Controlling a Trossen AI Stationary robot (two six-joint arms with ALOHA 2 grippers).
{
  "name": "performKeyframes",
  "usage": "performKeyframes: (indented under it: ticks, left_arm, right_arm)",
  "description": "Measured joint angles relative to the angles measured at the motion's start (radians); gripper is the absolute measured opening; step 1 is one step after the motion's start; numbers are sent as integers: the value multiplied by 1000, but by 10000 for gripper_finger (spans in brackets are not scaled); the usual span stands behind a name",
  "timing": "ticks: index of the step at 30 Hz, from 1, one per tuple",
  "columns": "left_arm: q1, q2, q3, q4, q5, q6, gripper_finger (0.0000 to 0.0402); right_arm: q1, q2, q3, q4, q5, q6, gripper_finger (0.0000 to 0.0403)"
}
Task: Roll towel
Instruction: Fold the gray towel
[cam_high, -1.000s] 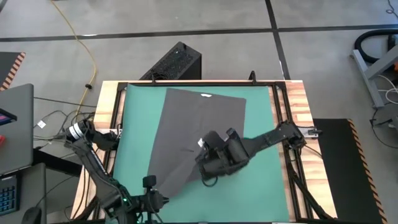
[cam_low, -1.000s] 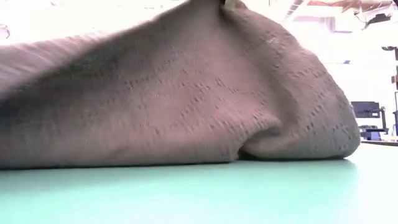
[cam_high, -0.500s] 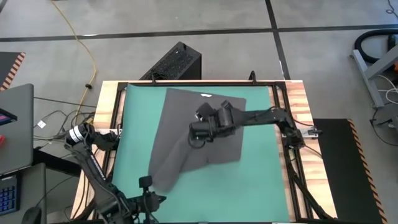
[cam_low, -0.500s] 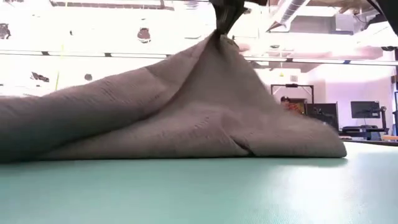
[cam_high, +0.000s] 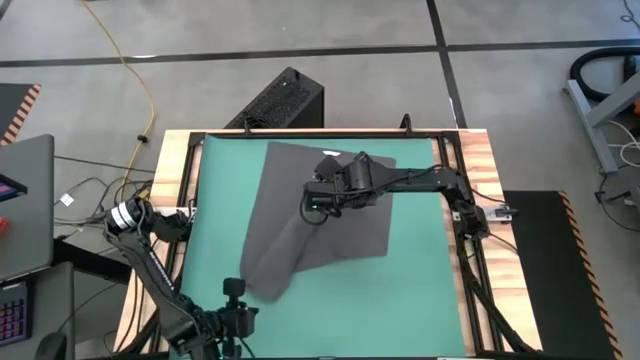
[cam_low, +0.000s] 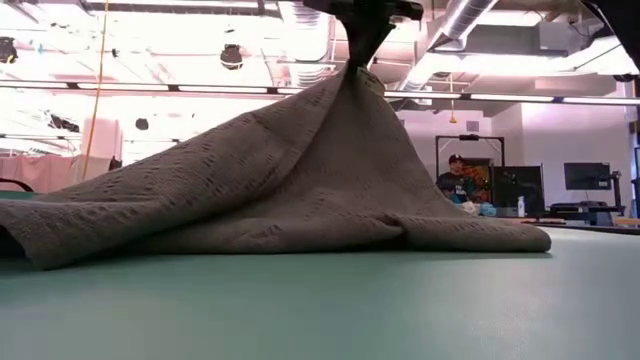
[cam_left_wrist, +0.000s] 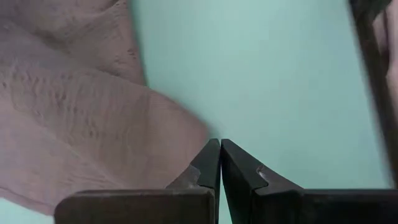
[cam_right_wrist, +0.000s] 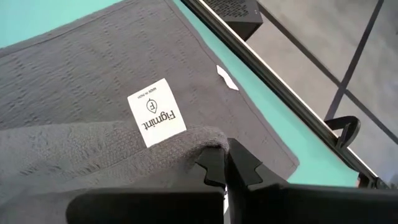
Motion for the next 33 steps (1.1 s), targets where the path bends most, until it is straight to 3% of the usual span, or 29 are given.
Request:
performKeyframes:
  ticks: [7, 11, 21, 25, 33]
  left_arm:
    - [24, 0, -111, 179, 9, 213, 38]
    - [41, 0, -149, 276, 51, 249, 69]
    - [80, 22, -157, 268, 60, 438, 150]
    - [99, 58, -157, 220, -8, 425, 158]
    - [142, 92, -163, 207, 58, 446, 136]
  right_arm:
    - [0, 0, 0, 1, 0, -7, 11]
    - [0, 0, 0, 1, 0, -8, 11]
    - [1, 0, 0, 1, 0, -8, 11]
    - [1, 0, 0, 1, -1, -8, 11]
    - [2, 0, 0, 0, -2, -8, 11]
